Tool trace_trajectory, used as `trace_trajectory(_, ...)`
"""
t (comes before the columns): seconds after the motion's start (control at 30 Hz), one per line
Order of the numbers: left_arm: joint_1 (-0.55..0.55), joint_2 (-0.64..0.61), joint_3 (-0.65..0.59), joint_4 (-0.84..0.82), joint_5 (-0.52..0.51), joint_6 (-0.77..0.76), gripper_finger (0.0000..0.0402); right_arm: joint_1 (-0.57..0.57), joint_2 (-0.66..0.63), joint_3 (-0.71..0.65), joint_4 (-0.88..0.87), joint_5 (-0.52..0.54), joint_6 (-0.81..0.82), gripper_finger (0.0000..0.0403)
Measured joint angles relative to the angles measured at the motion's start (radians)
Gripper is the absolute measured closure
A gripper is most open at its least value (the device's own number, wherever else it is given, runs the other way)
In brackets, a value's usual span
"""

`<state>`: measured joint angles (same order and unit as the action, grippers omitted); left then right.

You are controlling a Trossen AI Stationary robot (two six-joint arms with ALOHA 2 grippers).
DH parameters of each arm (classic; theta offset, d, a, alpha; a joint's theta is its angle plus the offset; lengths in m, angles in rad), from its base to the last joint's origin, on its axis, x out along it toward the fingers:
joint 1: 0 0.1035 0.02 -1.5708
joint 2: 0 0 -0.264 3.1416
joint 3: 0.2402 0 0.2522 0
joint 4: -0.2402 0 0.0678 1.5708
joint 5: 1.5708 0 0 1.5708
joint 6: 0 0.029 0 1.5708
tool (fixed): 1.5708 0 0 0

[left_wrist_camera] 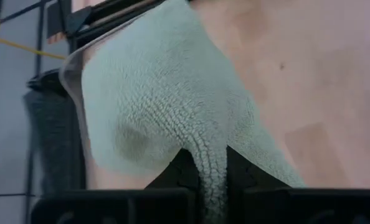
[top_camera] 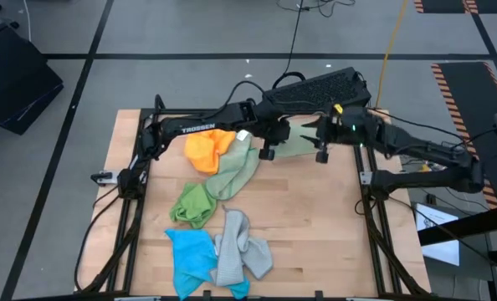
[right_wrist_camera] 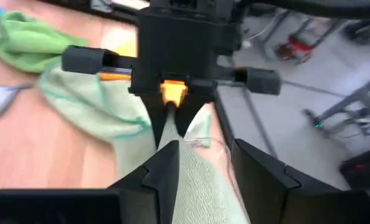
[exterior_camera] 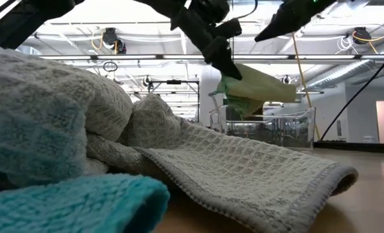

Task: Fold microfiber towels
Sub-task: Put the folded light green microfiber towel into the transparent bin

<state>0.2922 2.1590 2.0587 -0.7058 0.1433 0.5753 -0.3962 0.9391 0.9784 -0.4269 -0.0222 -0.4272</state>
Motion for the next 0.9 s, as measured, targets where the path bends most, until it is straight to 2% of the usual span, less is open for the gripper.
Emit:
trace_trajectory(0.23, -0.025, 0.0, 0.028, -0.019, -0.118, 0.117, 0.038, -0.183, 0.128, 0.075, -0.132, -0.258, -0.145, 0.0218)
trace_trajectory(0.43, -0.053, 0.0, 0.029, -0.028, -0.31, 0.246, 0.038, -0.221, 0.204, 0.077, -0.107, -0.323, -0.196, 0.0183)
trace_trajectory(0.6, -0.07, 0.0, 0.029, -0.063, -0.386, 0.307, 0.038, -0.22, 0.206, 0.077, -0.053, -0.398, -0.234, 0.0171)
trace_trajectory(0.8, -0.106, -0.005, 0.029, -0.066, -0.526, 0.363, 0.038, -0.212, 0.221, 0.077, -0.036, -0.404, -0.231, 0.0142)
trace_trajectory(0.9, -0.13, -0.011, 0.029, -0.059, -0.545, 0.367, 0.038, -0.202, 0.228, 0.077, -0.034, -0.431, -0.197, 0.0134)
